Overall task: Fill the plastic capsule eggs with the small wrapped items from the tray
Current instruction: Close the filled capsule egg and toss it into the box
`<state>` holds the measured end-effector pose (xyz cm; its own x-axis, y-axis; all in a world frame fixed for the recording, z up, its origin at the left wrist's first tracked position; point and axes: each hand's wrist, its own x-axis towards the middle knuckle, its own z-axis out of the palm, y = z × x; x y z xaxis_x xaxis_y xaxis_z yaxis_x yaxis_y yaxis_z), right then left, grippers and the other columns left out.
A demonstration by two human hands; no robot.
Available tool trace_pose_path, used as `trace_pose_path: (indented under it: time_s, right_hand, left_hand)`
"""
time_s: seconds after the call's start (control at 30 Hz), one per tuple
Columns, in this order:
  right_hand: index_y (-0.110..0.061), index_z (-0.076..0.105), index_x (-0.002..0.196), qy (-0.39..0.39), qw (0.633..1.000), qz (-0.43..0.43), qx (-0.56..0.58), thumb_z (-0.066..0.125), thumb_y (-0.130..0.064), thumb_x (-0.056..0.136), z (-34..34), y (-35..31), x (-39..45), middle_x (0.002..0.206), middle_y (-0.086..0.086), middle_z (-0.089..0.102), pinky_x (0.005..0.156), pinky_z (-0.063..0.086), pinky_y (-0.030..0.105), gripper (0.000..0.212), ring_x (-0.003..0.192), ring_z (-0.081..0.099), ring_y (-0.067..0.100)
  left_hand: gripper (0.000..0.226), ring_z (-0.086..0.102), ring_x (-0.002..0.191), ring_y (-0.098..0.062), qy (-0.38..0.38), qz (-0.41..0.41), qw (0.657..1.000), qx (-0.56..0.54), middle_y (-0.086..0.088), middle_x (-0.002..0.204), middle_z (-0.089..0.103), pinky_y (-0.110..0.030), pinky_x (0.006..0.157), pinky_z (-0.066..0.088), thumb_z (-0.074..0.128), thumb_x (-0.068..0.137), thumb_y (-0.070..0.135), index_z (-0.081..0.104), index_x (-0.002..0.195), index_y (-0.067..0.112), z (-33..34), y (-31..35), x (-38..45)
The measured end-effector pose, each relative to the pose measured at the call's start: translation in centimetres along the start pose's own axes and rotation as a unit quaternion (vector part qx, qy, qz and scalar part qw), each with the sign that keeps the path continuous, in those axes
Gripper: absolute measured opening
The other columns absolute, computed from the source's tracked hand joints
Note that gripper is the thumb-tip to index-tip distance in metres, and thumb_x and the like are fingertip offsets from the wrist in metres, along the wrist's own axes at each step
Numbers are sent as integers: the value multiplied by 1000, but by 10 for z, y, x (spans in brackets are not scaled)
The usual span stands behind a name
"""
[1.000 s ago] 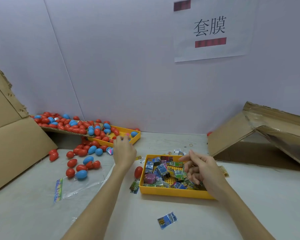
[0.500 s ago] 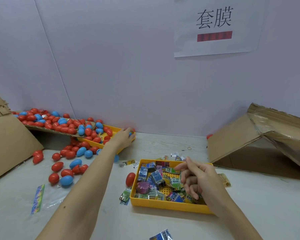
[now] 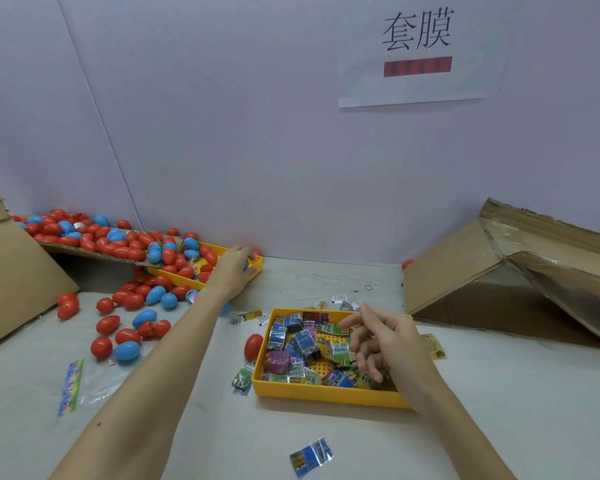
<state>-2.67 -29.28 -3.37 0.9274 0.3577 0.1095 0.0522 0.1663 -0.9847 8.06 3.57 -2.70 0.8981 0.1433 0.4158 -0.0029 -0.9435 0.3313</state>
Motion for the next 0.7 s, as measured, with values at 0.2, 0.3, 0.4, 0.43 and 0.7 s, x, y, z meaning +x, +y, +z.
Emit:
trace_pose_path:
  time_s: [0.2, 0.3, 0.4, 0.43, 0.7]
  right_hand:
    - [-23, 74, 101, 58, 927, -131, -346, 69, -26, 97, 14, 2, -11, 84, -6, 71, 61, 51, 23, 7, 60, 61, 4]
    - [-29, 75, 111, 8, 862, -105, -496, 77, -42, 88, 25, 3, -10, 102, -10, 62, 69, 36, 11, 26, 89, 55, 1]
    - [-32, 76, 106, 14, 828, -84, -555, 73, -44, 91, 27, 3, -7, 99, -9, 57, 58, 24, 11, 20, 87, 50, 6]
    - [-32, 77, 103, 21, 825, -90, -557, 71, -41, 94, 27, 4, -7, 97, -10, 57, 58, 23, 12, 15, 85, 49, 5]
    - [-21, 76, 86, 140, 909, -133, -369, 72, -23, 94, 17, 1, -12, 77, -12, 68, 62, 44, 14, 9, 67, 58, 1]
  left_hand:
    - [39, 56, 99, -16, 112, -17, 977, -183, -7, 114, 51, -19, 86, 51, 87, 78, 30, 67, 100, 4, -36, 52, -50]
    - [35, 61, 98, -5, 101, -14, 947, -304, 0, 112, 57, -12, 80, 54, 84, 75, 40, 73, 93, 13, -41, 87, -95]
    - [24, 66, 89, -4, 105, -9, 914, -391, 7, 108, 64, -12, 72, 53, 81, 80, 39, 77, 98, 24, -39, 111, -138]
    - [22, 66, 81, -6, 106, -6, 911, -398, 11, 105, 65, -13, 67, 52, 79, 83, 39, 77, 100, 26, -38, 116, -147]
    - [15, 65, 114, -13, -25, 19, 909, -417, -1, 121, 63, -25, 92, 56, 67, 95, 5, 71, 105, 15, -41, 107, -159]
